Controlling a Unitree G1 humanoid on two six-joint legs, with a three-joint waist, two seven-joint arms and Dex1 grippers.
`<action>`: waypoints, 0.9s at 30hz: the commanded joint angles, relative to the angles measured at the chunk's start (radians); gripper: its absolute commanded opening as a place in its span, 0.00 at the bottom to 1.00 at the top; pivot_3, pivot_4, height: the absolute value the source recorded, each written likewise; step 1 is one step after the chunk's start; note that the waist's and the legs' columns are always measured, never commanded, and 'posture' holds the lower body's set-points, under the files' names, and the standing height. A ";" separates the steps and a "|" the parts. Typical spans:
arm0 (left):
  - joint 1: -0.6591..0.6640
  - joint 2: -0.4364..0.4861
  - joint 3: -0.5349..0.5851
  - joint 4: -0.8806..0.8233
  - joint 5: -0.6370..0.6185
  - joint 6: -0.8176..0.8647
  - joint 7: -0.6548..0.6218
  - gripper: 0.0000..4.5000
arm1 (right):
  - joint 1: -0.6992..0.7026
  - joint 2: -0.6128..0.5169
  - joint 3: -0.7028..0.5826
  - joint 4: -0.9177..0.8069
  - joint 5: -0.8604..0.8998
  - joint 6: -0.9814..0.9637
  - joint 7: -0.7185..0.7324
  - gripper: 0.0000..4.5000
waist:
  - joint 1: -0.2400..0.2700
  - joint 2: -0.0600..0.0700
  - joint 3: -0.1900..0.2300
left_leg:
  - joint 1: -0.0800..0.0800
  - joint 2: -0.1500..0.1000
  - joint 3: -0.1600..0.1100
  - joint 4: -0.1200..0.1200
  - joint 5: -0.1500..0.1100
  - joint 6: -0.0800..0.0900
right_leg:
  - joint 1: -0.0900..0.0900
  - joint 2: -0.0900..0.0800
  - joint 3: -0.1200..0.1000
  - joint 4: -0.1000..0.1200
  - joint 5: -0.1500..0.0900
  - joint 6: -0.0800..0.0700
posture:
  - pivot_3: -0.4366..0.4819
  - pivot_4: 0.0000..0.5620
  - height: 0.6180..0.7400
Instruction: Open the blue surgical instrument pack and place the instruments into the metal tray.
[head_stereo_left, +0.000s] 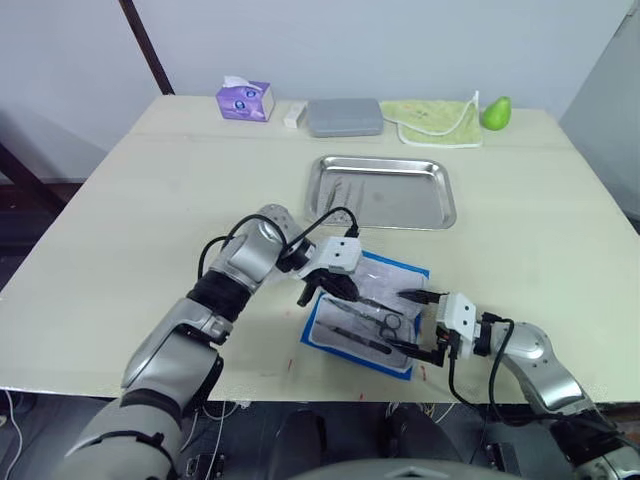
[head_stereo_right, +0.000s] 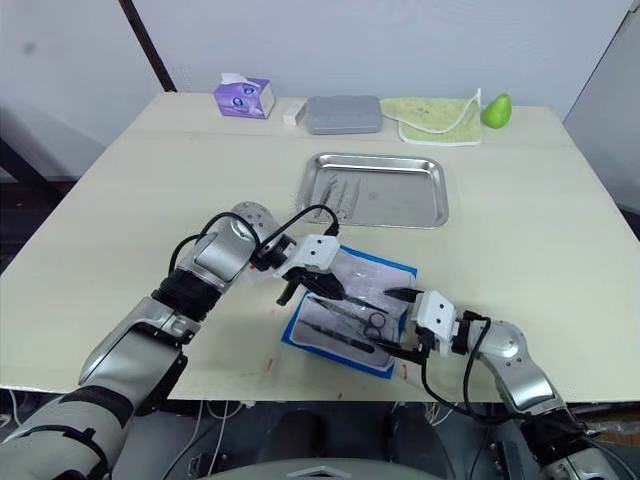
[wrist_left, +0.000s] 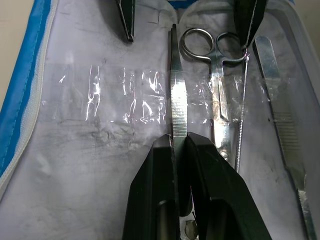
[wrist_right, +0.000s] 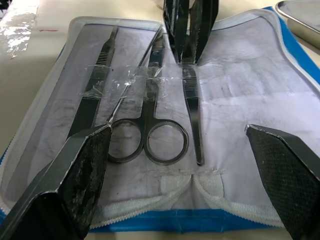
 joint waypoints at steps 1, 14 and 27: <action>-0.042 0.011 0.007 -0.055 -0.011 0.024 -0.028 0.02 | 0.041 -0.014 0.093 0.138 -0.140 0.112 -0.013 1.00 | 0.000 0.000 0.000 | 0.000 0.000 0.000 0.000 0.000 0.000 | 0.000 0.000 0.000 0.000 0.000 0.000 | 0.48 0.27 0.97; -0.066 0.077 0.000 -0.067 -0.020 0.022 -0.054 0.02 | 0.034 -0.019 0.103 0.109 -0.136 0.152 -0.010 1.00 | -0.003 0.000 0.000 | 0.001 0.001 0.000 0.000 0.000 0.000 | 0.000 0.003 0.002 0.000 0.000 -0.001 | 0.48 0.27 0.97; -0.104 0.185 -0.021 -0.052 -0.064 0.006 -0.055 0.02 | 0.029 -0.029 0.102 0.088 -0.130 0.178 0.001 1.00 | -0.003 0.001 0.001 | 0.001 0.002 0.001 0.000 0.000 0.000 | -0.002 0.004 0.003 0.001 0.000 -0.001 | 0.48 0.27 0.97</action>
